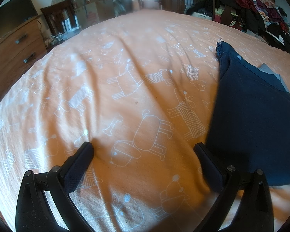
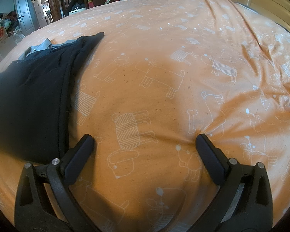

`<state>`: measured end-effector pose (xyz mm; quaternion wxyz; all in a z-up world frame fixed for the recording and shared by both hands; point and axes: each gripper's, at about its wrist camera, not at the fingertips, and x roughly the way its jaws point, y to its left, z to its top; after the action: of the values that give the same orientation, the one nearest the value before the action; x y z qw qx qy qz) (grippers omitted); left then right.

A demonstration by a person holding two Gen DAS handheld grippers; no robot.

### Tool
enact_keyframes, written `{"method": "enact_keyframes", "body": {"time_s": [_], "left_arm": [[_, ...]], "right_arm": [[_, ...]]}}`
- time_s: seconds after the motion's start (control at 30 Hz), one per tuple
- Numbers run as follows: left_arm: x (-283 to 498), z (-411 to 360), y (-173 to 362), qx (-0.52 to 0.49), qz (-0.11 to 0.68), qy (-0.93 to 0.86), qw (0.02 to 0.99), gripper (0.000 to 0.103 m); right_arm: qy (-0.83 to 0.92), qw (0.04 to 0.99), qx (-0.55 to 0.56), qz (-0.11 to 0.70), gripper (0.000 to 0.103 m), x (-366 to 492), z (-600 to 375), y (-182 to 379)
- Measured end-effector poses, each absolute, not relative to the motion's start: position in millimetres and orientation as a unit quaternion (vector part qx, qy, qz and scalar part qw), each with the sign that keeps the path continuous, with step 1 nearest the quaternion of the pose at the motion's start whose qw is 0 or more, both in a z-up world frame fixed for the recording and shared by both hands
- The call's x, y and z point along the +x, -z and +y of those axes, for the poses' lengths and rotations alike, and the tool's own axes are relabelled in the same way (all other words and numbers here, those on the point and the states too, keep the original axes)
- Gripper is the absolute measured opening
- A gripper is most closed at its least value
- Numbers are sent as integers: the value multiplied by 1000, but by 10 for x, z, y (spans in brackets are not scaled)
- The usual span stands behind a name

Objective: Fold small clothes

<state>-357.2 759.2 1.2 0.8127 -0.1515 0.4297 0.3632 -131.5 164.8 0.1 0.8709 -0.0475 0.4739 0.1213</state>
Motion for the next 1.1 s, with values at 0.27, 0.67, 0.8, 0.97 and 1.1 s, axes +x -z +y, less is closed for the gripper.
{"method": "enact_keyframes", "body": {"time_s": [0.27, 0.67, 0.8, 0.97, 1.1], "left_arm": [[-3567, 7594, -17, -150, 430, -365, 812, 103], [-3563, 7596, -17, -149, 430, -366, 812, 103], [-3560, 7588, -16, -148, 430, -366, 812, 103], [-3555, 7602, -18, -147, 430, -368, 811, 103], [-3552, 7600, -18, -147, 430, -368, 811, 103]], "right_arm": [[-121, 871, -47, 474, 103, -1315, 1651, -2], [-121, 871, -48, 474, 103, -1315, 1651, -1], [-121, 871, -47, 474, 103, -1314, 1649, -1], [-121, 871, -48, 474, 103, -1314, 1651, -1], [-121, 871, -47, 474, 103, -1315, 1652, -1]]}}
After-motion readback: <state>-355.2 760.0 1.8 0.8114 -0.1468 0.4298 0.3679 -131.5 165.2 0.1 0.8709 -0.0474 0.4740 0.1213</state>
